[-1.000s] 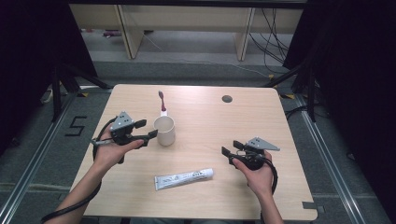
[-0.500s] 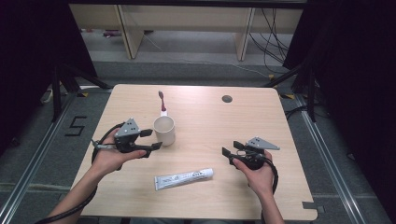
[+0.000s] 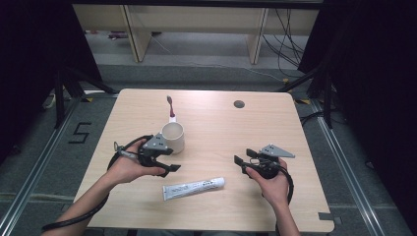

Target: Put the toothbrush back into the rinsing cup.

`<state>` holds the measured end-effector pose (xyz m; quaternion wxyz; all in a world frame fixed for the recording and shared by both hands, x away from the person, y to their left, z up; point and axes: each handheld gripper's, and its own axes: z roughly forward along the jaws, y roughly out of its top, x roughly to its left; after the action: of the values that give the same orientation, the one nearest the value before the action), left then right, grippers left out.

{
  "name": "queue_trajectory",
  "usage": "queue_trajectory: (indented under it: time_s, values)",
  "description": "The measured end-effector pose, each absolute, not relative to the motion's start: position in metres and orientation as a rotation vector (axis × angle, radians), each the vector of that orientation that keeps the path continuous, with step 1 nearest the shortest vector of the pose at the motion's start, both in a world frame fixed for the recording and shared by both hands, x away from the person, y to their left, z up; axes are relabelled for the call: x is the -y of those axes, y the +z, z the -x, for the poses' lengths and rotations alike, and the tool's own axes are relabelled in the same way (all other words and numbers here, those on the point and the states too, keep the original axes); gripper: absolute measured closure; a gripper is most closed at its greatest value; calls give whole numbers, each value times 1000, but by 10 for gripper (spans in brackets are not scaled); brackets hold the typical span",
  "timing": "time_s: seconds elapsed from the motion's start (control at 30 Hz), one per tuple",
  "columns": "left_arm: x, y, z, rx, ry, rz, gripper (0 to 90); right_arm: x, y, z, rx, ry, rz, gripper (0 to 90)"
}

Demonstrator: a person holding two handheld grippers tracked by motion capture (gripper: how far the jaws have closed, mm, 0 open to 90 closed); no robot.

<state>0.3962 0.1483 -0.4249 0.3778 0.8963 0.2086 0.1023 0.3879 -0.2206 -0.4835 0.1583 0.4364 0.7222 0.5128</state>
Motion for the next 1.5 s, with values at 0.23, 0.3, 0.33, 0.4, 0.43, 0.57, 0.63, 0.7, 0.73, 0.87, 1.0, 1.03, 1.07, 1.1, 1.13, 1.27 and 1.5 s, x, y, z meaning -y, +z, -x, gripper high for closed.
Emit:
queue_trajectory:
  time_s: [0.23, 0.3, 0.33, 0.4, 0.43, 0.57, 0.63, 0.7, 0.73, 0.87, 1.0, 1.03, 1.07, 1.1, 1.13, 1.27, 1.5]
  values:
    - [-129, -427, -394, -441, 197, -2411, 364, 220, -484, -388, -2067, 1486, -1262, 374]
    - [-123, -429, -394, -427, 180, -2433, 364, 220, -484, -388, -2070, 1493, -1265, 374]
    - [-122, -429, -395, -403, 178, -2457, 365, 220, -484, -388, -2071, 1496, -1263, 374]
    - [-118, -432, -394, -394, 165, -2475, 370, 221, -483, -388, -2065, 1470, -1260, 374]
    - [-115, -433, -393, -386, 160, -2481, 372, 221, -484, -388, -2062, 1470, -1248, 374]
    - [-107, -438, -391, -373, 136, -2501, 376, 222, -483, -388, -2062, 1477, -1254, 374]
    - [-103, -440, -390, -373, 121, -2506, 383, 222, -483, -387, -2062, 1480, -1262, 374]
    - [-99, -442, -388, -375, 105, -2506, 385, 222, -483, -387, -2062, 1480, -1263, 374]
    - [-98, -443, -387, -371, 100, -2511, 386, 222, -483, -387, -2063, 1479, -1264, 374]
    - [-92, -445, -386, -348, 90, -2533, 386, 222, -483, -388, -2062, 1476, -1255, 374]
    - [-86, -448, -386, -333, 81, -2554, 389, 222, -483, -388, -2064, 1483, -1255, 374]
    - [-85, -449, -387, -303, 84, -2581, 390, 222, -483, -388, -2063, 1476, -1257, 373]
    - [-85, -449, -387, -297, 76, -2590, 391, 222, -483, -387, -2064, 1480, -1265, 374]
    - [-83, -451, -387, -297, 72, -2593, 393, 222, -483, -387, -2062, 1478, -1264, 374]
    - [-82, -452, -387, -291, 65, -2601, 396, 222, -482, -387, -2062, 1477, -1263, 374]
    - [-78, -458, -388, -275, 52, -2629, 405, 222, -483, -388, -2065, 1494, -1272, 374]
    - [-73, -464, -390, -242, 8, -2704, 426, 223, -483, -387, -2060, 1493, -1275, 373]
